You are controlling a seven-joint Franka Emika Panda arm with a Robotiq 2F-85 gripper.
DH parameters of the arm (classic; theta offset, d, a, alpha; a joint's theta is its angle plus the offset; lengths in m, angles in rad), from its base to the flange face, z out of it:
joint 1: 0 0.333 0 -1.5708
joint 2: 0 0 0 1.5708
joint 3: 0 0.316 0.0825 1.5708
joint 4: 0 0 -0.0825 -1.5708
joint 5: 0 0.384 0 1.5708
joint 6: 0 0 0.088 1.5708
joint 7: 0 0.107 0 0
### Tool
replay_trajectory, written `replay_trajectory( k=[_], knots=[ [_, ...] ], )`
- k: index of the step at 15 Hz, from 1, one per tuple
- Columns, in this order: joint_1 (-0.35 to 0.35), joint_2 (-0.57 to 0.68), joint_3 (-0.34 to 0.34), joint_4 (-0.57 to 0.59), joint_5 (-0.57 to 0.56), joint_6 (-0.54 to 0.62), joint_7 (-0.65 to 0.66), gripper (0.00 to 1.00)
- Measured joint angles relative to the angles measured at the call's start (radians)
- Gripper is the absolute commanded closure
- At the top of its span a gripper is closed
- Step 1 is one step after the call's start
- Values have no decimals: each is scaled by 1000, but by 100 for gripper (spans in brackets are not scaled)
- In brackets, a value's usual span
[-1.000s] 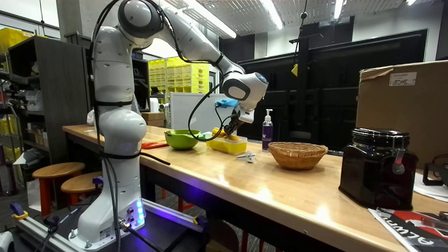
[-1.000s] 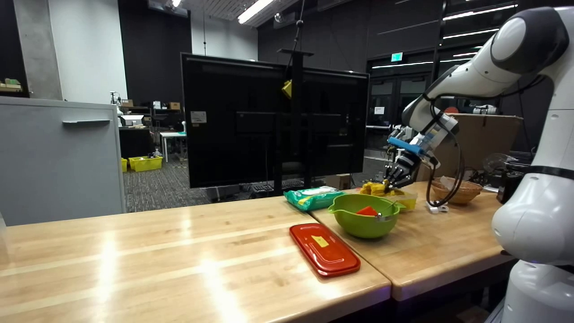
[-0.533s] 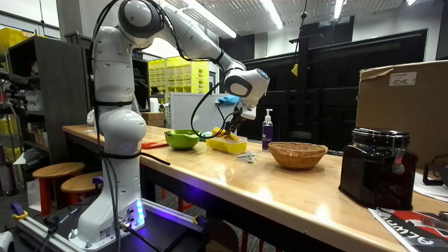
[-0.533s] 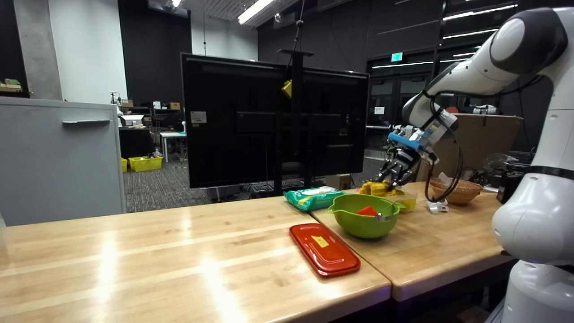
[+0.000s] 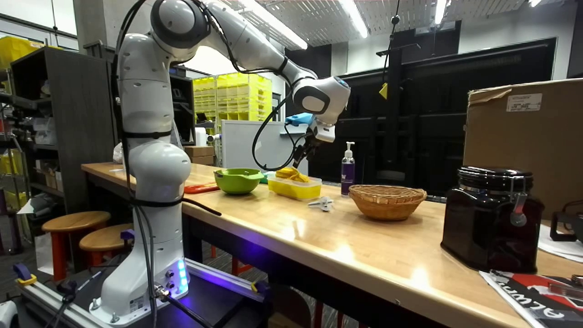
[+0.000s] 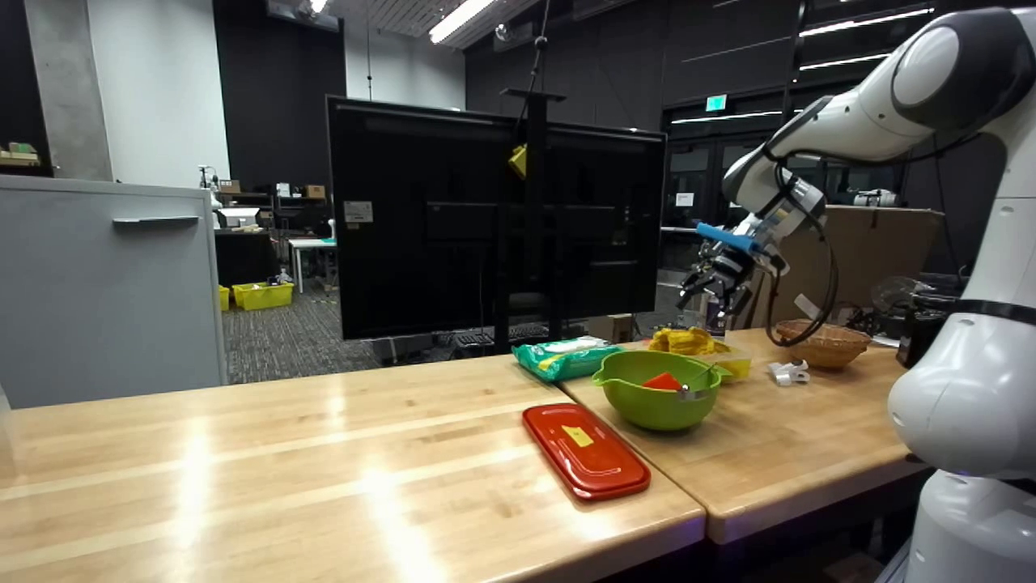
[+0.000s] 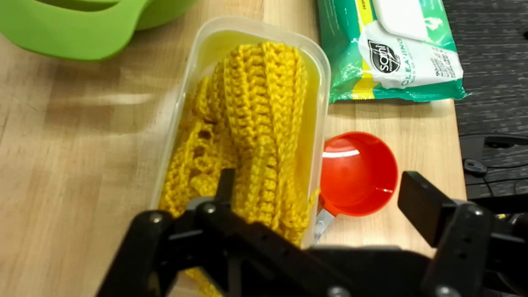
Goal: Put the cloth in the bowl
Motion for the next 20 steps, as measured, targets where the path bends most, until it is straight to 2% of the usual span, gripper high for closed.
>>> replay_trajectory(
  k=[5, 12, 20],
  knots=[
    [15, -31, 43, 41, -91, -34, 109, 0],
    [72, -59, 123, 104, -246, -105, 244, 0],
    [147, -45, 204, 234, -434, -249, 260, 0]
  ],
)
